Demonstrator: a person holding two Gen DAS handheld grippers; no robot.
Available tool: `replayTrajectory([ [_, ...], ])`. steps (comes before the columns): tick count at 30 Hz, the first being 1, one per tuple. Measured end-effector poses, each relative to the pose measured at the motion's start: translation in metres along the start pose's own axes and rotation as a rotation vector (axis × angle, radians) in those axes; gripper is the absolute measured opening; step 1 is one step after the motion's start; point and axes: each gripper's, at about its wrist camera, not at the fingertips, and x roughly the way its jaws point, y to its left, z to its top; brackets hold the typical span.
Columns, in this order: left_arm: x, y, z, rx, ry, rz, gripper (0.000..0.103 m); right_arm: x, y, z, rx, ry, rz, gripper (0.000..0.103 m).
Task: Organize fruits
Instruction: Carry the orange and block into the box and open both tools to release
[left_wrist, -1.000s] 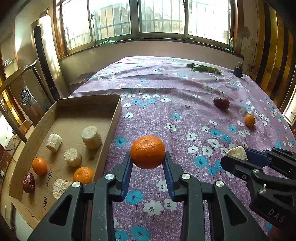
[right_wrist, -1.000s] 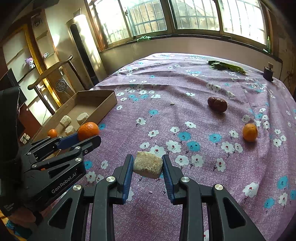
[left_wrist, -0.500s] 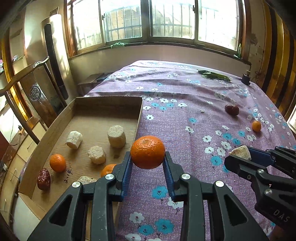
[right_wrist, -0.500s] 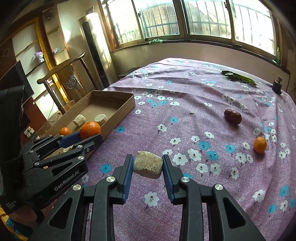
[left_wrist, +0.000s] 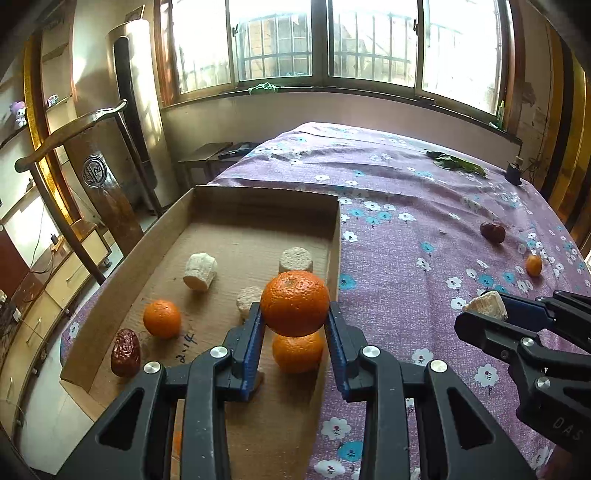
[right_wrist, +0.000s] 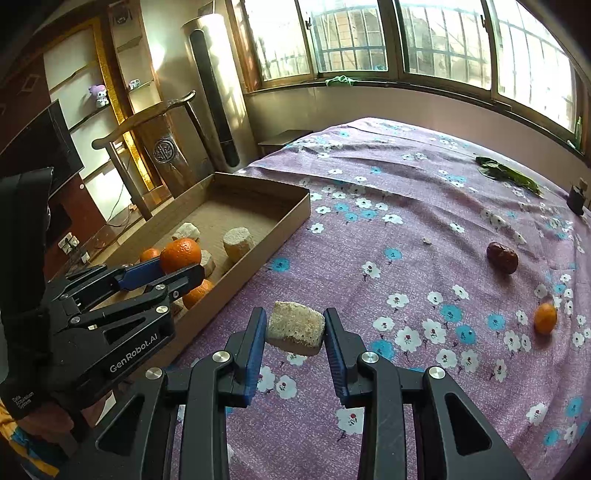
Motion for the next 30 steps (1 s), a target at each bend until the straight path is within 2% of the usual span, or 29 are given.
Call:
replayTrajectory([
  [21,0.006,0.078,-0.009,-0.111,0.042,0.065,0.032,0.039,0.068,0.023,-0.153,0.047,0.086,0.034],
  [30,0.015,0.090,-0.011,-0.132,0.059,0.082,0.032,0.063,0.076,0.034,-0.173,0.065,0.102,0.034],
])
